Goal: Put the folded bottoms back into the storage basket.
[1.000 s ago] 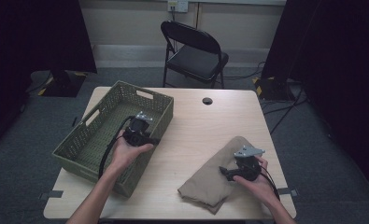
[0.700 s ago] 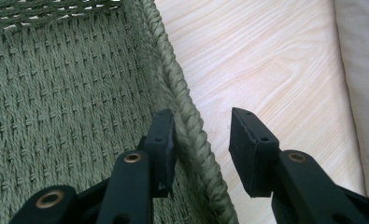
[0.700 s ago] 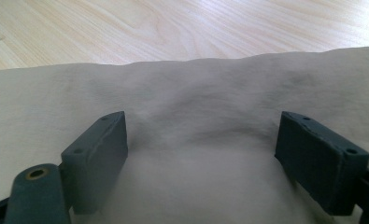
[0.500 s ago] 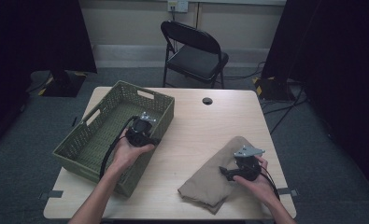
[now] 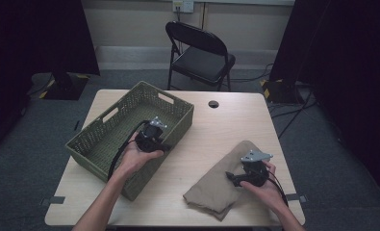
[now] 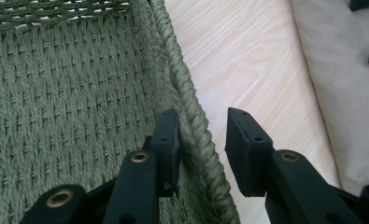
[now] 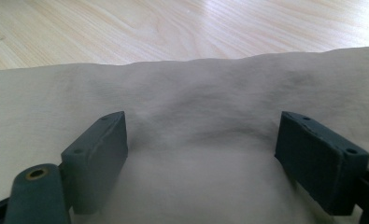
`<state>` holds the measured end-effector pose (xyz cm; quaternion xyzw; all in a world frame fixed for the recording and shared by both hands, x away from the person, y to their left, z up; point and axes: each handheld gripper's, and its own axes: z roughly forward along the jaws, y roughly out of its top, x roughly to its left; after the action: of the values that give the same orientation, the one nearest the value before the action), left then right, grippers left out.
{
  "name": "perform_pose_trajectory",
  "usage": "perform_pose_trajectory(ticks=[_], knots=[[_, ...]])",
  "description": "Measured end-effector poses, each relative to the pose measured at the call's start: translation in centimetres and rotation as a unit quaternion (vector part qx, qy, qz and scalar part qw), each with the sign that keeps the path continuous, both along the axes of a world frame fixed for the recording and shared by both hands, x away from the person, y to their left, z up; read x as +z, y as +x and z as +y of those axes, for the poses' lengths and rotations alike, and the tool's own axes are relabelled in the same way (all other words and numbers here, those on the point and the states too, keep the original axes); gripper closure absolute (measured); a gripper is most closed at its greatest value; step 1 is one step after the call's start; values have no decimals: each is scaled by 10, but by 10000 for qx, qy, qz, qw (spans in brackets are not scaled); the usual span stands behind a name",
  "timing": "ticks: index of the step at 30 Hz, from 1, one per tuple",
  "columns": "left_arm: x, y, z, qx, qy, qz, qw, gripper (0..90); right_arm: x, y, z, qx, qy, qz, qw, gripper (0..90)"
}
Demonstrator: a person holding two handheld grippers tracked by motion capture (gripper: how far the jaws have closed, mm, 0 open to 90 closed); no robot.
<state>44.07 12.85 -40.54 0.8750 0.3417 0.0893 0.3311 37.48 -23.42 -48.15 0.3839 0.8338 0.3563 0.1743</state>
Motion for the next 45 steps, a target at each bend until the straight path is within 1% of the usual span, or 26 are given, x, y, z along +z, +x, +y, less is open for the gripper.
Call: perform_pose_trajectory(ticks=[6,10,12,14,21,25,26,28,30,33,35,36,38,42,43,45], knots=[[-1,4,-4,-86,-96,35,9999,669,0,0,0,-5,-3,5,10000,160],[-1,5,-7,-205,-76,17,9998,683,0,0,0,-5,0,5,10000,160],[-1,6,-9,-270,-127,33,9996,683,0,0,0,-3,2,4,10000,160],[-1,7,-12,-321,-118,24,9994,690,0,0,0,-4,-1,6,10000,160],[-2,10,-18,-430,-202,61,9989,714,0,0,0,-3,6,5,10000,160],[-2,11,-22,-507,-184,55,9985,725,0,0,0,-5,1,7,10000,160],[-2,12,-24,-542,-108,17,9985,730,0,0,0,-5,1,6,10000,160],[-2,13,-28,-592,-127,18,9982,740,0,0,0,-5,1,7,10000,160],[-2,14,-31,-644,-158,33,9978,746,0,0,0,-7,0,7,10000,160],[-2,14,-35,-800,-140,34,9967,752,0,0,0,2,4,3,10000,160],[-3,13,-39,-919,-167,41,9956,756,0,0,0,-3,0,5,10000,160],[-3,13,-39,-919,-167,41,9956,758,0,0,0,-3,0,5,10000,160],[-2,14,-44,-1039,-145,54,9945,760,0,0,0,2,4,2,10000,161],[-2,16,-53,-1153,-89,40,9933,764,0,0,0,-3,1,2,10000,160],[-2,16,-53,-1153,-89,40,9933,765,0,0,0,-4,1,3,10000,160],[-2,17,-58,-1213,-107,28,9926,768,0,0,0,-2,-1,2,10000,161]])
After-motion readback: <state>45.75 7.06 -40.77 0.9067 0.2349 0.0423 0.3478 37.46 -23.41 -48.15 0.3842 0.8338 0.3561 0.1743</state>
